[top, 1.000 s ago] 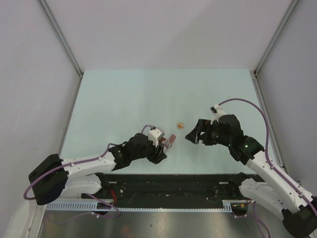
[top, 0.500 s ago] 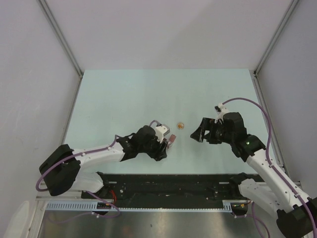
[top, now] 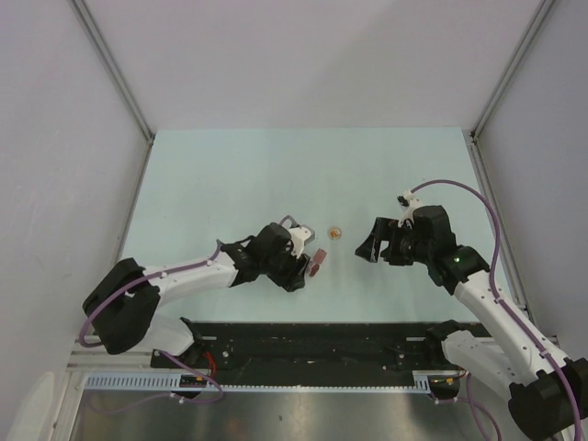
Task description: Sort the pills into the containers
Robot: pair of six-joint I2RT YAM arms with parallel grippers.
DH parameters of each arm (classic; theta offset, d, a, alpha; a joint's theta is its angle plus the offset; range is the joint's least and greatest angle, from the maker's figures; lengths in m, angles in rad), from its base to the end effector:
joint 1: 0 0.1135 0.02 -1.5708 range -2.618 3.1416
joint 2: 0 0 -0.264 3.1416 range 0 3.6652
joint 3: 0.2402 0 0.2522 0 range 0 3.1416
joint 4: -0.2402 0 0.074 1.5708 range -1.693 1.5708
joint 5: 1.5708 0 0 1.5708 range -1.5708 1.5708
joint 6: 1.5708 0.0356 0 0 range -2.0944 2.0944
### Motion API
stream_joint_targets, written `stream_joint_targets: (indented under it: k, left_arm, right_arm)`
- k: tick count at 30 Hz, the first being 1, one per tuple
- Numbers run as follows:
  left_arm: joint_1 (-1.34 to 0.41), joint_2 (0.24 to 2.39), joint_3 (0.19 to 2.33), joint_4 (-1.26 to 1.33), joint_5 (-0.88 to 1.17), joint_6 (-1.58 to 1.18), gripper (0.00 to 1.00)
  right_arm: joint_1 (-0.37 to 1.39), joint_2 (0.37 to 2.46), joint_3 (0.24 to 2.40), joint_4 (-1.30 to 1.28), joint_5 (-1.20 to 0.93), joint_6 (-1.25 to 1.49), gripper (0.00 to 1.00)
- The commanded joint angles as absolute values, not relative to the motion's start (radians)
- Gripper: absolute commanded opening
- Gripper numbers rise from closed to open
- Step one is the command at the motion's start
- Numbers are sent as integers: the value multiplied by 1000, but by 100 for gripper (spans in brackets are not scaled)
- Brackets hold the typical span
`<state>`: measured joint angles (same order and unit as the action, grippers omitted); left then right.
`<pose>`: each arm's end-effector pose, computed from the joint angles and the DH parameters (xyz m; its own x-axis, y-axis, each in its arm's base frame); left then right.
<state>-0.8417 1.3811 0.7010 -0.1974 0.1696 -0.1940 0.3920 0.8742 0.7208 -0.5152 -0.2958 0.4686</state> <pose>0.1741 -0.2040 0.1815 -0.6583 0.4518 -0.6021 0.6930 0.6760 -0.2506 0.1685 0.0809 0.2709 -0.7716 0.1485 -0.6185 -0.2559 0.8177 0.5156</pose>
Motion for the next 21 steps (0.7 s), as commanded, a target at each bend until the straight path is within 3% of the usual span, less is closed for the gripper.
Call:
stream_joint_targets:
  k: [1,21]
  left_arm:
    - [-827,1408,767,-242,187,-143,0]
    - [-822,1523,926,-442,178,-129,0]
  right_arm:
    - [385,879,738,-508,-282,445,88]
    - [373,842,698,-514,-276,428,88]
